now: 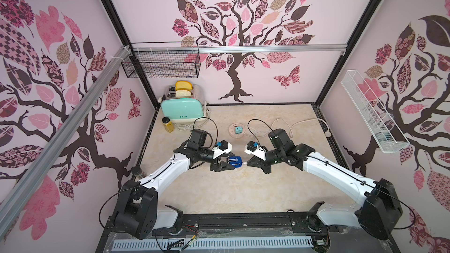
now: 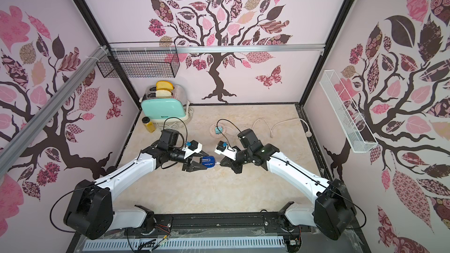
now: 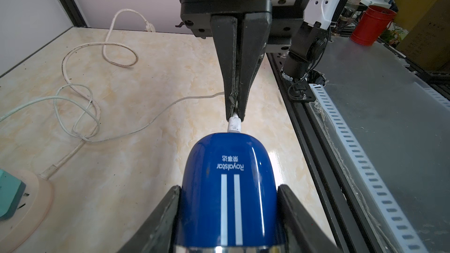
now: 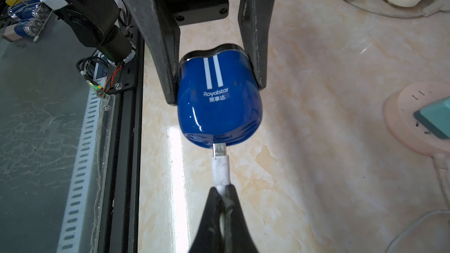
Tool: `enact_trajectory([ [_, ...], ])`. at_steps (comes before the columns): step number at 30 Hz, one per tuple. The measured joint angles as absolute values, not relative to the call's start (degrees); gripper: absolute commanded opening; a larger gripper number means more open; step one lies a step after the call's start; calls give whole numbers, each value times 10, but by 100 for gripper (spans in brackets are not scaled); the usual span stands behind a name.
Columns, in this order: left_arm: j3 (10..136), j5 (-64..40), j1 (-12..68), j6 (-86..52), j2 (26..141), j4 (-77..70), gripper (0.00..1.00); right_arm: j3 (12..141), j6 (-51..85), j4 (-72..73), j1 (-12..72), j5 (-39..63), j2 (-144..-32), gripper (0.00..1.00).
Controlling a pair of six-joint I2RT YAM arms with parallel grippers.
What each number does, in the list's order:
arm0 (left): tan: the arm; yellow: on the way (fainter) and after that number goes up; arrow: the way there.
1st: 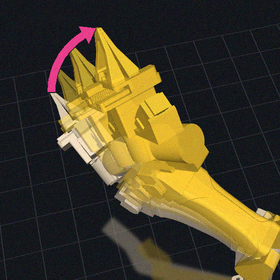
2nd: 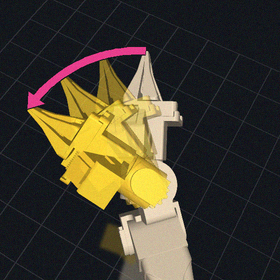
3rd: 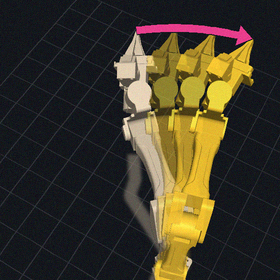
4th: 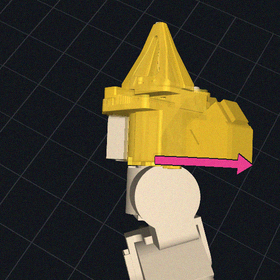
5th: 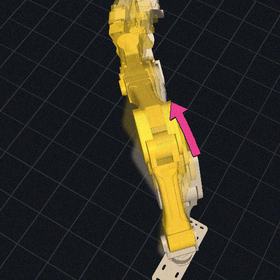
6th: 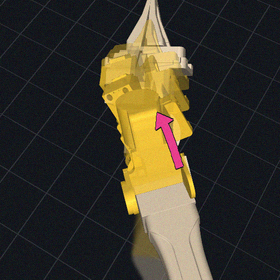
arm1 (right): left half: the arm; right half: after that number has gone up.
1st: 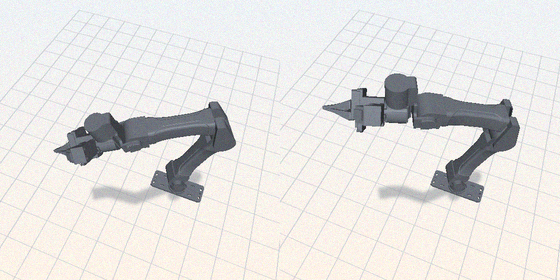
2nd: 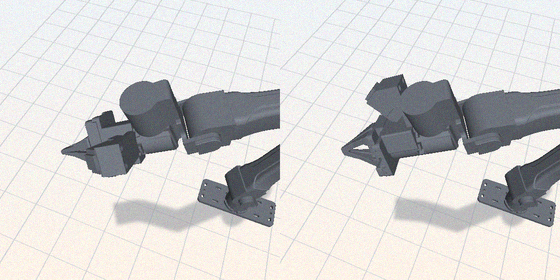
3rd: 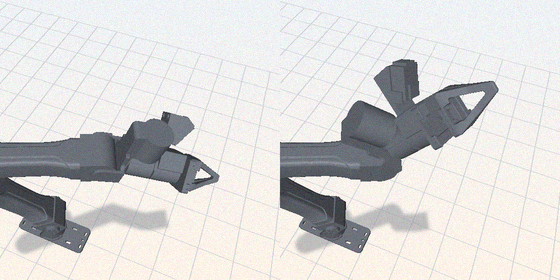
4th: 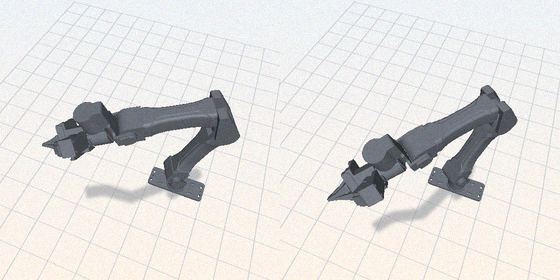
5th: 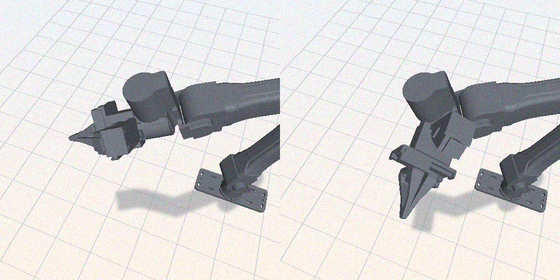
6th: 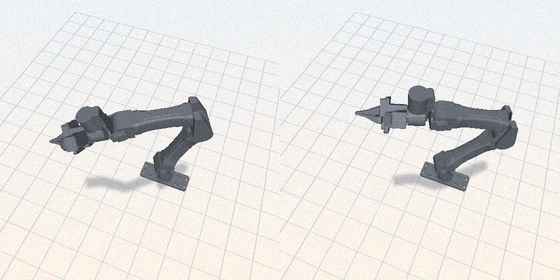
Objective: Charge the electric shaver
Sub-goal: Insert the charging cable into the electric shaver.
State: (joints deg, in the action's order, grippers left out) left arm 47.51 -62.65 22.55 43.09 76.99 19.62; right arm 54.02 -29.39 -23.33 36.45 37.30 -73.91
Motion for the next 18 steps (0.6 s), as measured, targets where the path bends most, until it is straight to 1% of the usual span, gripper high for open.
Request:
enact_trajectory([
  [18, 475, -622, 230, 436, 771, 216, 0, 560, -294, -245, 366, 359, -756, 0],
])
